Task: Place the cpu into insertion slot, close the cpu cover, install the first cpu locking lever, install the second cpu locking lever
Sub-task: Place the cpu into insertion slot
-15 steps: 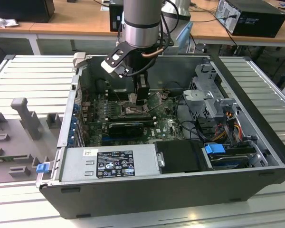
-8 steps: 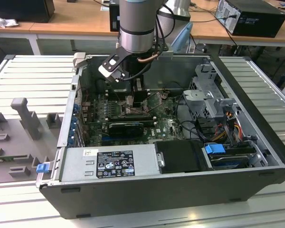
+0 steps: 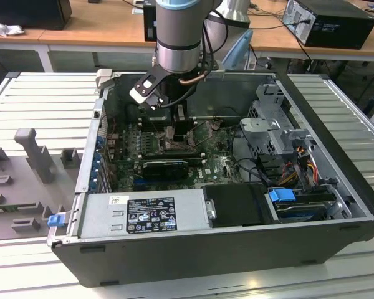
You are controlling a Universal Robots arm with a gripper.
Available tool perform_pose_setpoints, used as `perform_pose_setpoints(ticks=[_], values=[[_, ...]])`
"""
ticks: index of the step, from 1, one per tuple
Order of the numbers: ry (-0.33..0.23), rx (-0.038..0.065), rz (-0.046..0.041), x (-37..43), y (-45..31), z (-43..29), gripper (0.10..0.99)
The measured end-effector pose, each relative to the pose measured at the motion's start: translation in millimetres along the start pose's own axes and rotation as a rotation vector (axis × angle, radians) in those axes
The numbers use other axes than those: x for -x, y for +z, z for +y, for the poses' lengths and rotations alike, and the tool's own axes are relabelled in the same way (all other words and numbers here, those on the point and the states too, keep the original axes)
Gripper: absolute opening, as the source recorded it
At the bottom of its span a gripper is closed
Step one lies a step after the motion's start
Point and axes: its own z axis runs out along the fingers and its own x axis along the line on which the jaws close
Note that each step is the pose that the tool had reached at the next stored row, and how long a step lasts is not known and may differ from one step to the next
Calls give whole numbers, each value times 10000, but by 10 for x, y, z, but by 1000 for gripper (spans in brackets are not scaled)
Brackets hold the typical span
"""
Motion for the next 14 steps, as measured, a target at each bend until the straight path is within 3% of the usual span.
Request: perform_pose_setpoints(ticks=[7, 14], values=[[157, 4, -2, -37, 81, -7, 529], [161, 1, 0, -93, 252, -13, 529]])
